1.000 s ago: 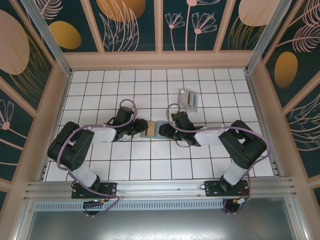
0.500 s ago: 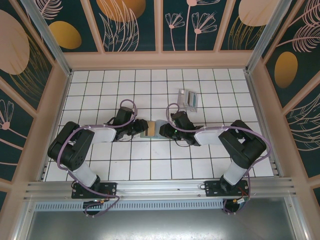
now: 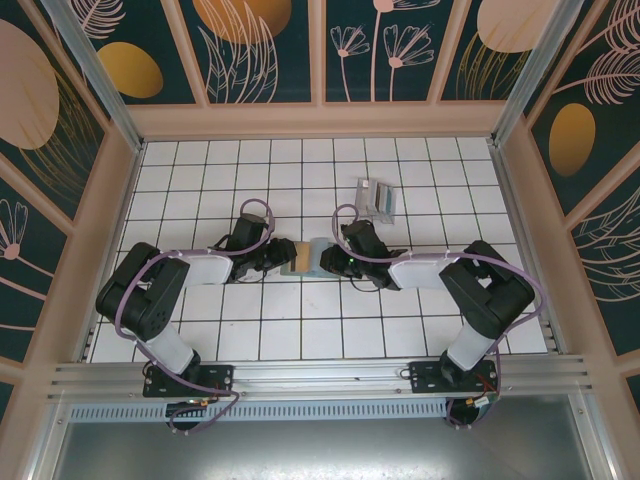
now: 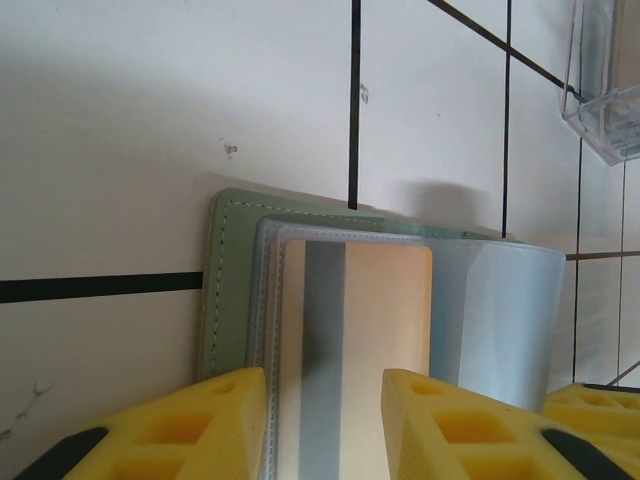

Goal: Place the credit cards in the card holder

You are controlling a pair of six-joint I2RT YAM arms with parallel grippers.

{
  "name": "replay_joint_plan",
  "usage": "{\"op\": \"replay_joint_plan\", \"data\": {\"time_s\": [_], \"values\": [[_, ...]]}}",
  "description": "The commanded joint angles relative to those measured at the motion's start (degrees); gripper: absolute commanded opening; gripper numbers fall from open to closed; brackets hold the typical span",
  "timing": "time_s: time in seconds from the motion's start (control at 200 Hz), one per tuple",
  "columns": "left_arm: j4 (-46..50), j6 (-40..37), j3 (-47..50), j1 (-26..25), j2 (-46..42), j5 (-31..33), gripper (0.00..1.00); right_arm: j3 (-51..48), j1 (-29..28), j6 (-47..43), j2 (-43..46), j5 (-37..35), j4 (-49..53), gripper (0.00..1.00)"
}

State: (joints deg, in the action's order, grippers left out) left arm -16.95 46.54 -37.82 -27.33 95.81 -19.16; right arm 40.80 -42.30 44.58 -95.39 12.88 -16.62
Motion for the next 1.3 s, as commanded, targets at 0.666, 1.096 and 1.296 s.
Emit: {"op": "replay_joint_plan", "data": {"time_s": [0.666, 1.096, 1.296], "values": [[-1.2, -1.3, 0.2, -0.1, 1.4, -1.5, 0.37, 2.5, 1.0, -0.7, 0.6, 2.6, -2.7, 0.28], [-1.1, -1.7, -0.1, -0.1, 2.0, -1.7, 0.37, 2.5, 1.9, 1.1, -1.2, 5.4, -5.7, 0.44], [-1.1, -1.9, -0.4, -0.1, 2.0, -1.5, 0.37, 2.9, 2.0, 1.8, -2.2, 6.4, -6.5, 0.48]]}}
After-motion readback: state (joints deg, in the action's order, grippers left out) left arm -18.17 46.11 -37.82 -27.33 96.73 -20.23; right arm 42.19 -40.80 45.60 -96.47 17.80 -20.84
